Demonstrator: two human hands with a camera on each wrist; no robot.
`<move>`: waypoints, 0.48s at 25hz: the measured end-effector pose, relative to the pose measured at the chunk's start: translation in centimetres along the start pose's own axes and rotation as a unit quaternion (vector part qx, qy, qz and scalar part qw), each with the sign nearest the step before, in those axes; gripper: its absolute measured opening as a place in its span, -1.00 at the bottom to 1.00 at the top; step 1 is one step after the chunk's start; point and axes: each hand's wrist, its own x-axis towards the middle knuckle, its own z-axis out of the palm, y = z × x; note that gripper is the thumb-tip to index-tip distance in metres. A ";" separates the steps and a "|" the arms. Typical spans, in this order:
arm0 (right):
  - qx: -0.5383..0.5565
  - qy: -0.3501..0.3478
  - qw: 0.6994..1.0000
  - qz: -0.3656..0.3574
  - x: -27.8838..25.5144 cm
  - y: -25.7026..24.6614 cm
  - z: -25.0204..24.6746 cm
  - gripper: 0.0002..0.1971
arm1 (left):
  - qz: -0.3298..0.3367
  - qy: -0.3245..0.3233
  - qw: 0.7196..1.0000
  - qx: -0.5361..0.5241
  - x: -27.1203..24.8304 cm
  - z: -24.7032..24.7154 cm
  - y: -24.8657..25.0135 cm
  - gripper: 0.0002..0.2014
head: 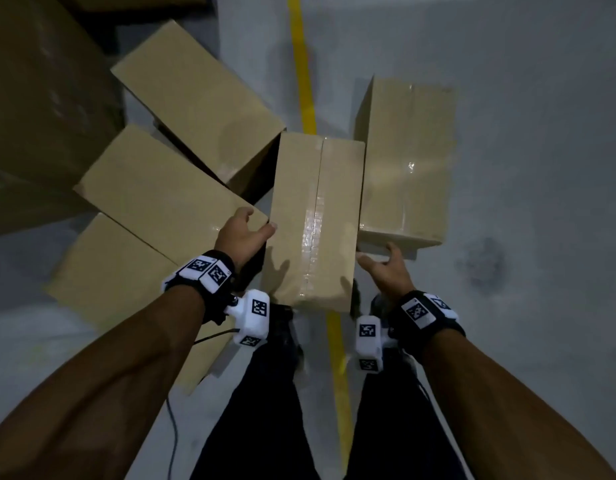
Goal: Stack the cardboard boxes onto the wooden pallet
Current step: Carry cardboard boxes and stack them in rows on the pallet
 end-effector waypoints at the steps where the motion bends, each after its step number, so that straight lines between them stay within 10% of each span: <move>1: 0.001 -0.008 1.000 0.001 2.6 0.1 0.6 -0.07 | -0.007 0.000 1.000 0.001 2.2 1.2 -0.3 -0.35; 12: 0.014 -0.037 0.999 0.005 23.4 1.8 7.8 0.03 | -0.007 0.017 1.000 -0.003 23.7 12.2 -4.2 -0.09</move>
